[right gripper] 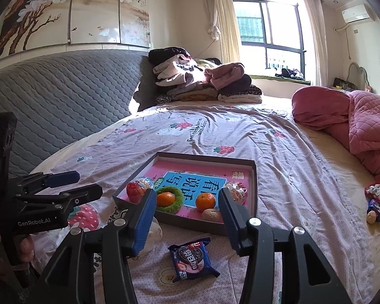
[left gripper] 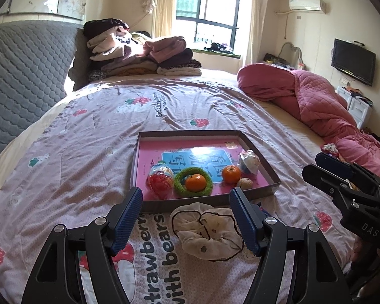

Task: Organize objects
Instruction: 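Withdraw both open grippers back from the tray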

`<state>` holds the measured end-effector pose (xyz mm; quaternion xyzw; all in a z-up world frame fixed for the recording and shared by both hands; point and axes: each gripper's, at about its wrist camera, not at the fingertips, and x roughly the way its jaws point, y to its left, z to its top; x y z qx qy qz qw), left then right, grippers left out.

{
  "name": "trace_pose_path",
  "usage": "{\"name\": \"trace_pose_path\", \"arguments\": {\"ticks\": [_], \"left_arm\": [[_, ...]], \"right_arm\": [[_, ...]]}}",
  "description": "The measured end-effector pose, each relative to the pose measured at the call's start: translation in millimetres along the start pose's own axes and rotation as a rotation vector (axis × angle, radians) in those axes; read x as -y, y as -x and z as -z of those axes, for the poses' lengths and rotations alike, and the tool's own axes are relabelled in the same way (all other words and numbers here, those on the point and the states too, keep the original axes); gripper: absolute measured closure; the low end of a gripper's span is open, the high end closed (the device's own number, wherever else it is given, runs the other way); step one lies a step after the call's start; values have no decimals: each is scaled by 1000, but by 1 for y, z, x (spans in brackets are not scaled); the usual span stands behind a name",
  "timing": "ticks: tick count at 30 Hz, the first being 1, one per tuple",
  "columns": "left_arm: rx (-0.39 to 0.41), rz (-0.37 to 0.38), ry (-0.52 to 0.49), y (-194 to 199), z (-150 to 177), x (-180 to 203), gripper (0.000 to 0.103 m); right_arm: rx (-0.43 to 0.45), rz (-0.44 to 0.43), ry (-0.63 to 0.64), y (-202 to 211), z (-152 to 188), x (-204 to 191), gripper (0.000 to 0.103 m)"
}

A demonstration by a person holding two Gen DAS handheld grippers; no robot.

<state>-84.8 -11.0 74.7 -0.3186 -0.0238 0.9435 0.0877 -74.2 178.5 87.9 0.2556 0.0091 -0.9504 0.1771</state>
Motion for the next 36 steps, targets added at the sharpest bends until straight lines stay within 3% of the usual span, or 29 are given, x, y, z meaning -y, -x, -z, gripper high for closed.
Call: {"name": "trace_pose_path", "arguments": {"ticks": [36], "left_arm": [[-63,20,-47,19,39,18,30]], "right_arm": [[-109,7,-13,16,48,-12,46]]}}
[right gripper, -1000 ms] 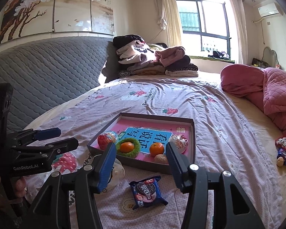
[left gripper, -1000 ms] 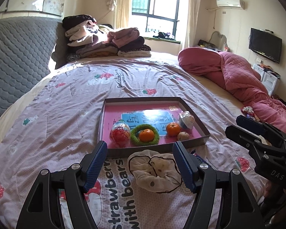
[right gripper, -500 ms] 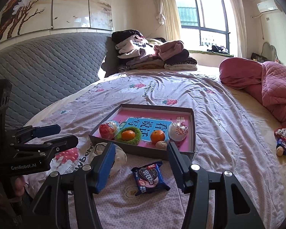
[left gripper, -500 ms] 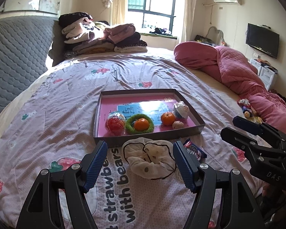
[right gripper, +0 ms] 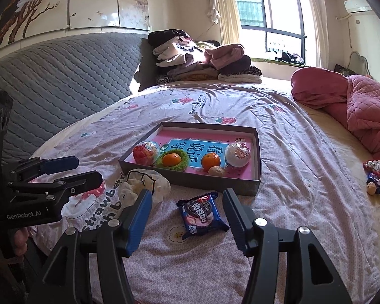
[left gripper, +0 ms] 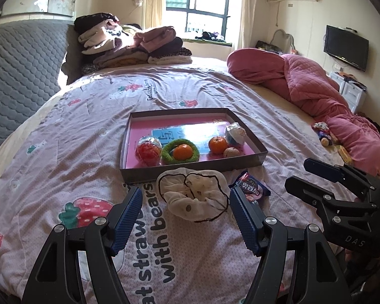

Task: Organize objects
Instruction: 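Move left gripper toward the cream scrunchie while right gripper approaches the blue biscuit pack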

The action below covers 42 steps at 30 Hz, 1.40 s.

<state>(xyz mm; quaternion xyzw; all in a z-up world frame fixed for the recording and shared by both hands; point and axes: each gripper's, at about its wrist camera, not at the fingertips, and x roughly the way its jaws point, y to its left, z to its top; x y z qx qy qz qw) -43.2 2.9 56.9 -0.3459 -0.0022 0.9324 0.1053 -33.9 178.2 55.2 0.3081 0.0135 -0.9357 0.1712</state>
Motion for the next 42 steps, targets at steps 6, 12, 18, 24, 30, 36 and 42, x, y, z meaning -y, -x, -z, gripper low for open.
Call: {"name": "trace_pose_path", "arguments": {"ticks": [6,12,18,24,30,36,42], "left_arm": [[-14,4,-8,1,7,4,30],[-34,11,-12,0,14,6,30],[-50,15,-13,2,20,7,30],[-66,11,-25,2,26,10,30],[-87,3,-33,-2,33,11,30],[-117,2,-37,-9,40,10,30],[-137,6,-41,-13,47,12,30]], "right_arm": [[-11,3,-8,1,4,0,46],[-20,7,-1,4,10,-2,45],[-38,5,7,3,16,-6,42],[-51,7,13,2,22,-8,42],[-75,8,15,-1,29,-9,42],[-91,8,18,-4,34,-9,42],[-101,8,23,-5,38,-12,42]]}}
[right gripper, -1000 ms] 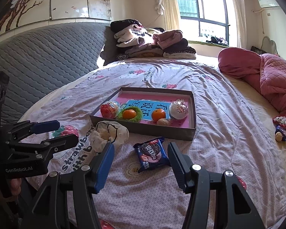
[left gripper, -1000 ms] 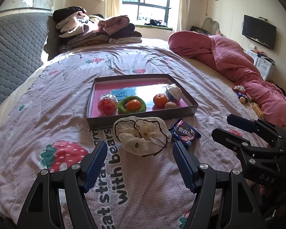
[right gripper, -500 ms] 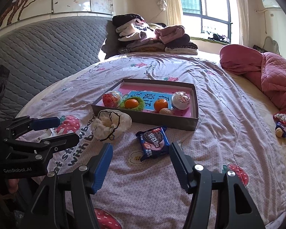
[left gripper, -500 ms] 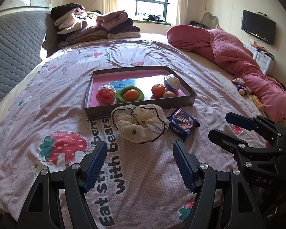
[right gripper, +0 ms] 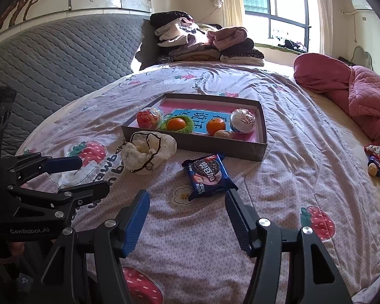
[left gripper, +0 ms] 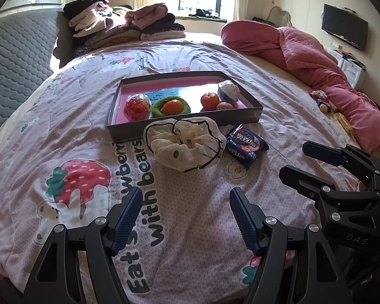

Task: Organize objects
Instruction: 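Move left gripper toward the cream scrunchie while right gripper approaches the blue biscuit pack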

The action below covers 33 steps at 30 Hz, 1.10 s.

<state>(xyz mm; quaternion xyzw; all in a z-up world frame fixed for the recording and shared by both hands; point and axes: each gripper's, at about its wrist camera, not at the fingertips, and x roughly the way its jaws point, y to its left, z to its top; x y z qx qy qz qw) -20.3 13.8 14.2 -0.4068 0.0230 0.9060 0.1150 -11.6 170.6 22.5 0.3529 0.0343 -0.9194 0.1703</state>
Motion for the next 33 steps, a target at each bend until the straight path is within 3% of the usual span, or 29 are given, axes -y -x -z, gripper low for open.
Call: {"name": "trace_pose_path", "arguments": {"ticks": [33], "left_arm": [[-66,-10,41,-35,11,-8,30]], "right_arm": [[-53,12,-15,-22,10,6,42]]}}
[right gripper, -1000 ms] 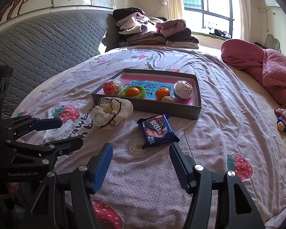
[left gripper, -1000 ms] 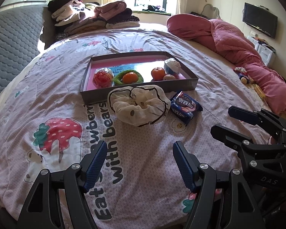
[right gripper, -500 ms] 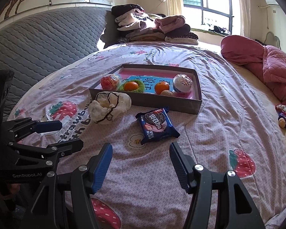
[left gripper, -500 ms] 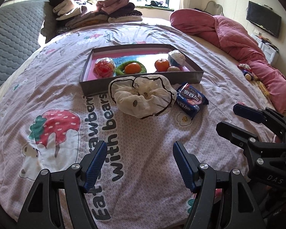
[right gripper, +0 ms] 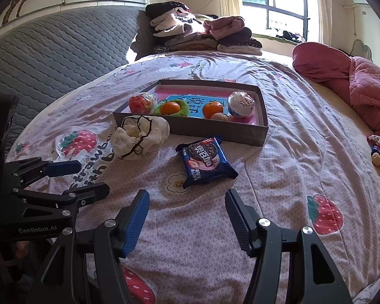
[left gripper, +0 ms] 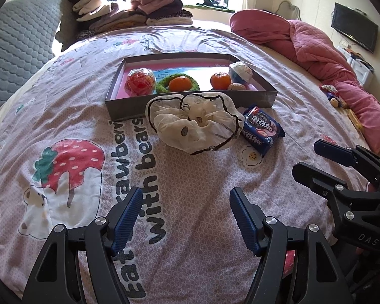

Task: Organize objects
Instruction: 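Move left gripper toward the cream scrunchie while right gripper approaches the blue biscuit pack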

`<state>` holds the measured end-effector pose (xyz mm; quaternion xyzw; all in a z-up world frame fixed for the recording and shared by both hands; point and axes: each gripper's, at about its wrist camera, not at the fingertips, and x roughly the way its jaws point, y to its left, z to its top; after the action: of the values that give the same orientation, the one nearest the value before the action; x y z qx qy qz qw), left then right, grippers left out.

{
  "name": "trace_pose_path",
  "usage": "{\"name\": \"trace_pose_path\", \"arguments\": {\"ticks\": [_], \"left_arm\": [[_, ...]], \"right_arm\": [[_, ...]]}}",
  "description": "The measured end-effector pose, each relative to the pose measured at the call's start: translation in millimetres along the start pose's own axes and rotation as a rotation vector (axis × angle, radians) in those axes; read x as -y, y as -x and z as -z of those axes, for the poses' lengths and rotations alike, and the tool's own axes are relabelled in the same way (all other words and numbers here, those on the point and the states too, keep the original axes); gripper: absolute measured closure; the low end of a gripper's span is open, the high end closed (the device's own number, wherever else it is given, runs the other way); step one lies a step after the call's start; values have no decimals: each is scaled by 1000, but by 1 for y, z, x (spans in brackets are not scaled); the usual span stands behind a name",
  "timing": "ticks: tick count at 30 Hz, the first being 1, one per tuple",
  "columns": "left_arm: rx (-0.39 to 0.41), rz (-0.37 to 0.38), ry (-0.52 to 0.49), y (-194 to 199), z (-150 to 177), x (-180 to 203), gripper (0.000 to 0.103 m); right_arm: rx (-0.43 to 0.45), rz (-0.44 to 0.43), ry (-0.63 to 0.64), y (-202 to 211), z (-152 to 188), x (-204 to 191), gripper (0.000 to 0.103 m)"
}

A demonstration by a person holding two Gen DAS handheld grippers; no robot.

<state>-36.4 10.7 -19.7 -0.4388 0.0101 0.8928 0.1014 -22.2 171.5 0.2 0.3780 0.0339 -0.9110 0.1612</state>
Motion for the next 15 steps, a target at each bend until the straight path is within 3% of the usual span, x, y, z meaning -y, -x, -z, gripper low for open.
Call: {"name": "trace_pose_path", "arguments": {"ticks": [15], "left_arm": [[0,4,9,-13,-7,-1,30]], "right_arm": [[-23,17,-1,-16,-1,7,41]]}}
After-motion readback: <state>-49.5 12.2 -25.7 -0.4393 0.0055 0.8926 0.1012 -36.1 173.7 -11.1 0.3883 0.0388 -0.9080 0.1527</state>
